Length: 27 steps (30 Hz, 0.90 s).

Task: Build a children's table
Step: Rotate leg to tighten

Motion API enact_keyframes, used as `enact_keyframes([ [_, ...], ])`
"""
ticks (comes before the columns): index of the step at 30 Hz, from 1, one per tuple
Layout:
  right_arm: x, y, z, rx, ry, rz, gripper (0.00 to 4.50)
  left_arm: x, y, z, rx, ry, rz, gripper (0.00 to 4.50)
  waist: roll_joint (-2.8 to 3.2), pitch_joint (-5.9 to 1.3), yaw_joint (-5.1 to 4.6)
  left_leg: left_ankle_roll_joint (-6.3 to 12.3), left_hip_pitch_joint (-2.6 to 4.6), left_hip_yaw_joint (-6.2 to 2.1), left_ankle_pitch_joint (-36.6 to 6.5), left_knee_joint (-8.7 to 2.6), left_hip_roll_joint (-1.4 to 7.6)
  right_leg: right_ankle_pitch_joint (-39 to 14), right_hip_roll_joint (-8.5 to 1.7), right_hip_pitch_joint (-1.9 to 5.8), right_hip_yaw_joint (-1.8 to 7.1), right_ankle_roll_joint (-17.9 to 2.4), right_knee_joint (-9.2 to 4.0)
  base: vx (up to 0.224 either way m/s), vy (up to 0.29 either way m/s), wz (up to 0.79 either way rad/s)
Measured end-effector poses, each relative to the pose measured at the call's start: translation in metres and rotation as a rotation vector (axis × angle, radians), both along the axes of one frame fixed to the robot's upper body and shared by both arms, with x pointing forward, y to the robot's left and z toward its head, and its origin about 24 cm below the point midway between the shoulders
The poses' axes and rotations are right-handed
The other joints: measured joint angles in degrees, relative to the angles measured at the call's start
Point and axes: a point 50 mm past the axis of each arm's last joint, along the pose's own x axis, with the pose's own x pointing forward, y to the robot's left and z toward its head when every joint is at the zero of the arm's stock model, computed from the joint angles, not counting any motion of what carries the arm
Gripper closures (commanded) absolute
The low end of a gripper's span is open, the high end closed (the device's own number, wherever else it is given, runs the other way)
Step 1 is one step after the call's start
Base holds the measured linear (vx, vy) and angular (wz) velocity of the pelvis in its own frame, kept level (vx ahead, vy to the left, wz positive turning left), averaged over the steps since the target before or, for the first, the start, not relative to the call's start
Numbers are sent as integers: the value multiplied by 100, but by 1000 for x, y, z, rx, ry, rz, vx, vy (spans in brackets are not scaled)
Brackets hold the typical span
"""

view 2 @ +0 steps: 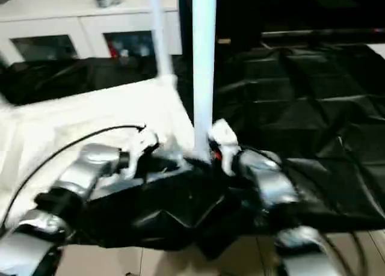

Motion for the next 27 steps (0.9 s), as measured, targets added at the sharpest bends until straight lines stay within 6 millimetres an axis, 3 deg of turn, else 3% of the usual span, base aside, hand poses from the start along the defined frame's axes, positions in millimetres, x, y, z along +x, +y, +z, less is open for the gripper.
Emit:
enact_keyframes([
  [4, -7, -2, 2, -1, 51, 100, 96, -4, 5, 1, 12, 23, -70, 450, -3, 2, 34, 0, 3, -2, 0, 4, 0, 1, 0, 3, 7, -1, 1, 0, 0, 0],
  [6, -8, -3, 3, 9, 67, 113, 127, -5, 6, 1, 12, 29, -85, 450, -3, 2, 45, 0, 1, -2, 1, 5, -1, 1, -1, 3, 7, -1, 1, 0, 0, 0],
  [10, -10, -3, 4, 13, 85, 122, 140, -7, 7, 1, 13, 40, -109, 450, -2, 1, 52, -1, -1, -2, 0, 0, -1, -1, -1, 1, 6, 2, 0, 0, 0, 0],
  [13, -11, -3, 4, 13, 96, 124, 175, -7, 8, 1, 13, 43, -115, 450, 0, 0, 53, -1, -1, -2, 0, -2, -1, -1, -1, 0, 4, 2, 0, 0, 0, 0],
  [19, -11, -2, 4, 15, 105, 118, 186, -7, 8, 1, 13, 45, -113, 450, 0, 0, 55, -1, 0, -2, 0, -1, -1, -1, -1, 1, 5, 2, 0, 0, 0, 0],
  [23, 5, 10, -3, 67, 54, -107, 188, 1, 8, -1, 17, 0, 31, 450, -4, -2, -37, -3, 2, 0, 1, 1, -1, -5, 0, 5, 11, 10, 7, 0, 0, 0],
  [27, 26, 19, -7, 87, 17, -402, 189, 12, -9, -1, 10, -44, 187, 450, 0, -3, -159, -3, 13, -2, 2, 12, -4, -10, -1, 7, 14, 20, 2, 0, 0, 0],
])
